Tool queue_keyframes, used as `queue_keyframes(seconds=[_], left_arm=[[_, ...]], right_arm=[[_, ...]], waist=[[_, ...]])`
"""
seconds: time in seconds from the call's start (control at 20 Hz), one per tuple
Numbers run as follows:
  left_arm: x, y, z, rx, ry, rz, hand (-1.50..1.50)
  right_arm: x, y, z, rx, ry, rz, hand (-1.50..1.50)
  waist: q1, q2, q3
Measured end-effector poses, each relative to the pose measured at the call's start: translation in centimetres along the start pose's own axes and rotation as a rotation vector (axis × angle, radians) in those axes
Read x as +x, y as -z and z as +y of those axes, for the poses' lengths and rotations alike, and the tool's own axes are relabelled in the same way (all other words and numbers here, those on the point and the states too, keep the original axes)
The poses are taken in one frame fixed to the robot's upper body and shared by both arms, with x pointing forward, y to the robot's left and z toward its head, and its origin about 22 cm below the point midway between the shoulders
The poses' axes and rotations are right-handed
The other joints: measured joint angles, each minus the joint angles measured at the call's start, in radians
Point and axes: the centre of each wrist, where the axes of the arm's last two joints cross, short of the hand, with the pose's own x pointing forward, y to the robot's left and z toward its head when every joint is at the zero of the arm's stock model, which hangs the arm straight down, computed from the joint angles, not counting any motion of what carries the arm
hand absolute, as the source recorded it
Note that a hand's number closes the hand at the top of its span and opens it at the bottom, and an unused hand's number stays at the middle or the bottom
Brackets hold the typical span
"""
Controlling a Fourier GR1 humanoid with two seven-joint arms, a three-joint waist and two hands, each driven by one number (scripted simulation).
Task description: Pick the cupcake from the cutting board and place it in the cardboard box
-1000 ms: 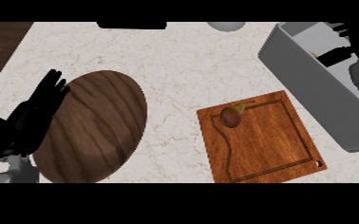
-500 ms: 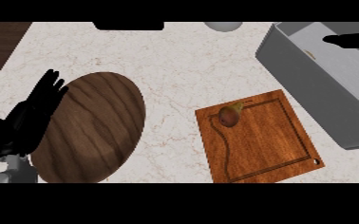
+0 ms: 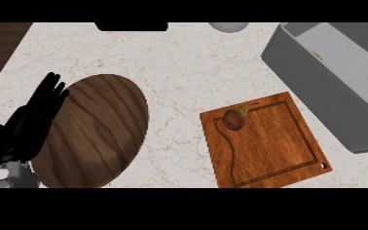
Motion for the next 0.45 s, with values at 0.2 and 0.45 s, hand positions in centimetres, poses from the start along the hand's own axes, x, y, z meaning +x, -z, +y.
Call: queue_keyframes(seconds=[0.2, 0.45], left_arm=[[0.2, 0.5, 0.3, -0.01, -0.004, 0.008, 0.0], [0.3, 0.1, 0.1, -0.01, 0.0, 0.012, 0.0]], right_arm=[[-1.0, -0.3, -3.0, 0.023, 0.005, -0.015, -1.5], [-2.0, -0.8, -5.9, 0.04, 0.004, -0.029, -1.5]], waist=[[0.001, 0.001, 0.0], [0.004, 0.001, 0.0]])
